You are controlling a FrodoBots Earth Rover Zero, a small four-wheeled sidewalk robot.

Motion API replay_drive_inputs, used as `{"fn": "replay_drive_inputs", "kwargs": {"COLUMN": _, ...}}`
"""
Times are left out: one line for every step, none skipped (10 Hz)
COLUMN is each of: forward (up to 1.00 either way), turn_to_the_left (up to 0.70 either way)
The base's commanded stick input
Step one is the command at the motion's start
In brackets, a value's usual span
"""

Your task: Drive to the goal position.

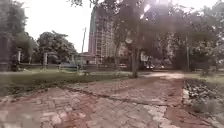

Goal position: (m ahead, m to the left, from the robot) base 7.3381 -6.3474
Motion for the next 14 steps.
{"fn": "replay_drive_inputs", "kwargs": {"forward": 0.70, "turn_to_the_left": -0.35}}
{"fn": "replay_drive_inputs", "kwargs": {"forward": 0.70, "turn_to_the_left": -0.35}}
{"fn": "replay_drive_inputs", "kwargs": {"forward": 0.70, "turn_to_the_left": -0.35}}
{"fn": "replay_drive_inputs", "kwargs": {"forward": 0.70, "turn_to_the_left": -0.35}}
{"fn": "replay_drive_inputs", "kwargs": {"forward": 0.70, "turn_to_the_left": -0.35}}
{"fn": "replay_drive_inputs", "kwargs": {"forward": 0.70, "turn_to_the_left": -0.35}}
{"fn": "replay_drive_inputs", "kwargs": {"forward": 0.70, "turn_to_the_left": -0.35}}
{"fn": "replay_drive_inputs", "kwargs": {"forward": 0.70, "turn_to_the_left": -0.35}}
{"fn": "replay_drive_inputs", "kwargs": {"forward": 0.70, "turn_to_the_left": -0.35}}
{"fn": "replay_drive_inputs", "kwargs": {"forward": 0.70, "turn_to_the_left": -0.35}}
{"fn": "replay_drive_inputs", "kwargs": {"forward": 0.70, "turn_to_the_left": -0.35}}
{"fn": "replay_drive_inputs", "kwargs": {"forward": 0.70, "turn_to_the_left": -0.35}}
{"fn": "replay_drive_inputs", "kwargs": {"forward": 0.70, "turn_to_the_left": -0.35}}
{"fn": "replay_drive_inputs", "kwargs": {"forward": 0.70, "turn_to_the_left": -0.35}}
